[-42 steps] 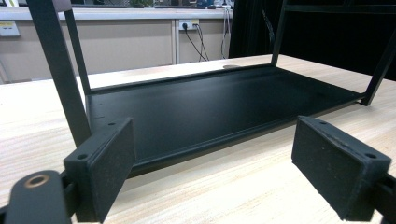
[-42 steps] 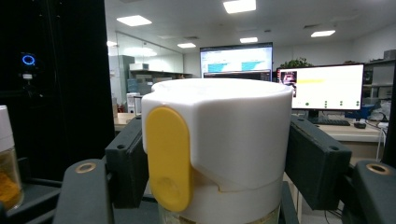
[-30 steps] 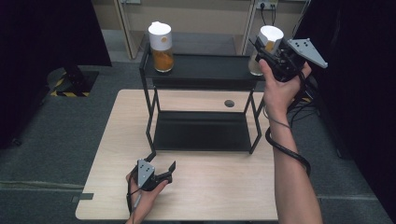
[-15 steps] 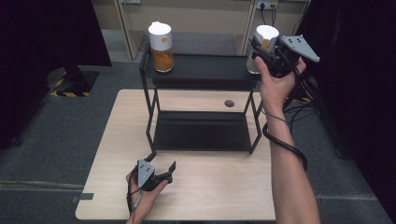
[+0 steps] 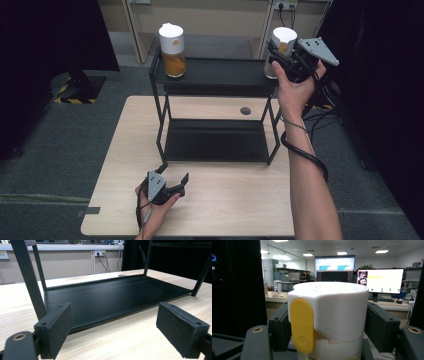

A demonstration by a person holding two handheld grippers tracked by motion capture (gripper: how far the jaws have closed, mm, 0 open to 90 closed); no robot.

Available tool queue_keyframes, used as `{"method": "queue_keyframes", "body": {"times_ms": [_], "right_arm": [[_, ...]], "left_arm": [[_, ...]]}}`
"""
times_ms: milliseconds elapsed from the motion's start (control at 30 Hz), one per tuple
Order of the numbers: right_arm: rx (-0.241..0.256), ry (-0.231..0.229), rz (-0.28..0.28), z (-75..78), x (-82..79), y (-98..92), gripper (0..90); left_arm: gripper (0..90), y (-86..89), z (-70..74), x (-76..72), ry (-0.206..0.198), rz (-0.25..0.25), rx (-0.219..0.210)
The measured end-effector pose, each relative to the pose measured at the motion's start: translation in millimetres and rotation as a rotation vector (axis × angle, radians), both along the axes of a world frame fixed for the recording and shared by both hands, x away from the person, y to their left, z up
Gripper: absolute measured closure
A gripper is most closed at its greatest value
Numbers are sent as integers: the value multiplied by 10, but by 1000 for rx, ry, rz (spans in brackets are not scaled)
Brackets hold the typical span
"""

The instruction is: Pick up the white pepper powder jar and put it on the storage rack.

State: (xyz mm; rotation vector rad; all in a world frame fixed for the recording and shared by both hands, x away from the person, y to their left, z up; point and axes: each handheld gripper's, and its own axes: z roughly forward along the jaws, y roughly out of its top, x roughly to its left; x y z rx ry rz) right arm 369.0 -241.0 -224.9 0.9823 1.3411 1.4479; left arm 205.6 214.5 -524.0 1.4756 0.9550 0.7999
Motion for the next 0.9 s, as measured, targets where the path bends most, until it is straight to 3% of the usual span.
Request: {"method": "queue_keyframes", "body": {"times_ms": [533, 900], "right_arm": [[2, -5, 3, -50, 11, 0, 302], [30, 6, 6, -26, -68, -13, 123]], "left_arm": [[133, -4, 3, -2, 1, -2, 2], [132, -7, 1, -4, -1, -3, 3]]}}
